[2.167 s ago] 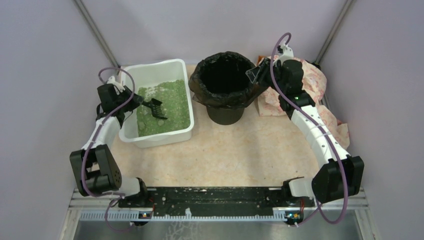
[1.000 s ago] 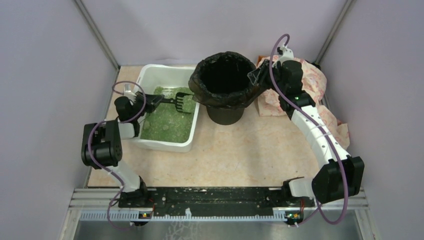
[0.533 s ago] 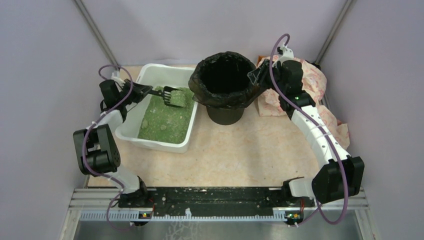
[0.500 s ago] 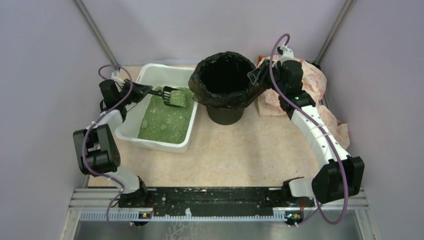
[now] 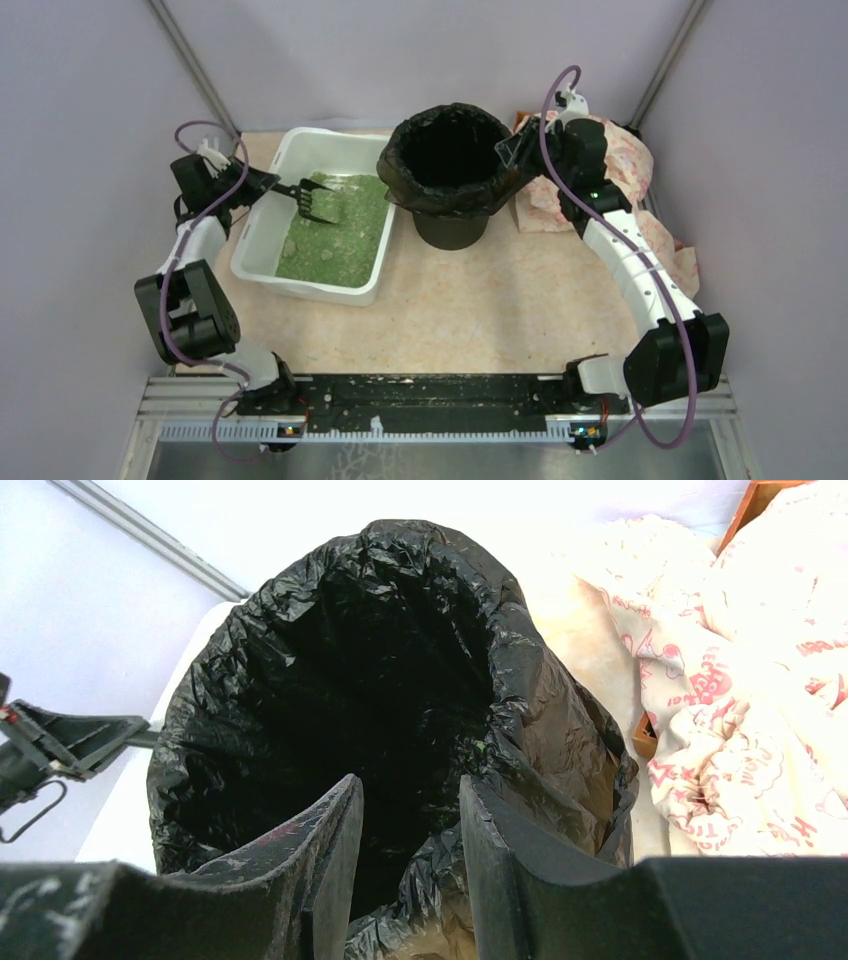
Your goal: Clean the litter box
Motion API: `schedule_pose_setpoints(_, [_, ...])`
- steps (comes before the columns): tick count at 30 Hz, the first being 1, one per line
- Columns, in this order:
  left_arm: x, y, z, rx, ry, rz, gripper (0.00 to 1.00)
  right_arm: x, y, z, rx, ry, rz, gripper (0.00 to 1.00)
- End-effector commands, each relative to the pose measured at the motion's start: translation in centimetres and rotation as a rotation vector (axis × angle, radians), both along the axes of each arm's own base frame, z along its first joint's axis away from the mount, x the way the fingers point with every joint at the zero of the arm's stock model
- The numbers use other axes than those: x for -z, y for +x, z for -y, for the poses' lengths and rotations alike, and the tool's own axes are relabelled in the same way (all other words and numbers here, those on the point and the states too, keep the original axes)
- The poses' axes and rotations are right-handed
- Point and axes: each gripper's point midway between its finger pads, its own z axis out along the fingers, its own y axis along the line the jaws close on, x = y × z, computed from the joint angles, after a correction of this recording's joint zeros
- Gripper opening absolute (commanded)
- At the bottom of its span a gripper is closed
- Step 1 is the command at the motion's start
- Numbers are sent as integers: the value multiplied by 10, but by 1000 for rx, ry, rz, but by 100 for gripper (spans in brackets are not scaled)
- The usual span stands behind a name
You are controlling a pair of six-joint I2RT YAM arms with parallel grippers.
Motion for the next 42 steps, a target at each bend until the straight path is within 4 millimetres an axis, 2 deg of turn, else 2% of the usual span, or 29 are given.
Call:
schedule_pose_setpoints(1, [-48, -7, -11, 3, 221, 115, 0, -37, 8, -2, -10, 25, 99, 41])
schedule_pose_setpoints(5, [-67, -11, -14, 20, 296, 118, 0, -36, 12, -6, -24, 36, 91, 41])
schedule_pose_setpoints(9, [-82, -24, -12, 138, 530, 128, 0, -36, 17, -2, -5, -2, 92, 41])
schedule_pose_setpoints(12, [-68, -44, -15, 125, 646, 86, 0, -38, 23, 0, -1, -38, 91, 41])
schedule_pose_setpoints(15, [-52, -64, 2, 188, 615, 102, 0, -45, 31, -2, -7, -44, 103, 41])
schedule_pose_setpoints(17, [-41, -79, 7, 211, 621, 81, 0, -49, 35, -3, -8, -42, 111, 41])
schedule_pose_setpoints(22, [-32, -102, 11, 192, 627, -7, 0, -52, 38, -7, -19, -32, 115, 41])
schedule_pose_setpoints(24, [-25, -109, 7, 176, 646, -54, 0, -52, 38, -9, -27, -21, 114, 41])
schedule_pose_setpoints(27, [1, -117, 2, 161, 656, -107, 0, -47, 34, -10, -36, -7, 105, 41])
schedule_pose_setpoints(30, [27, -127, 15, 200, 576, -160, 0, -43, 28, -8, -29, -8, 95, 41])
schedule_pose_setpoints(33, [46, -140, 20, 217, 537, -214, 0, -40, 22, -4, -19, -17, 88, 41])
schedule_pose_setpoints(40, [53, -155, 47, 292, 362, -277, 0, -31, 15, -2, -19, -20, 75, 41])
schedule_pose_setpoints(42, [50, -150, 50, 275, 322, -265, 0, -30, 15, -3, -22, -15, 74, 41])
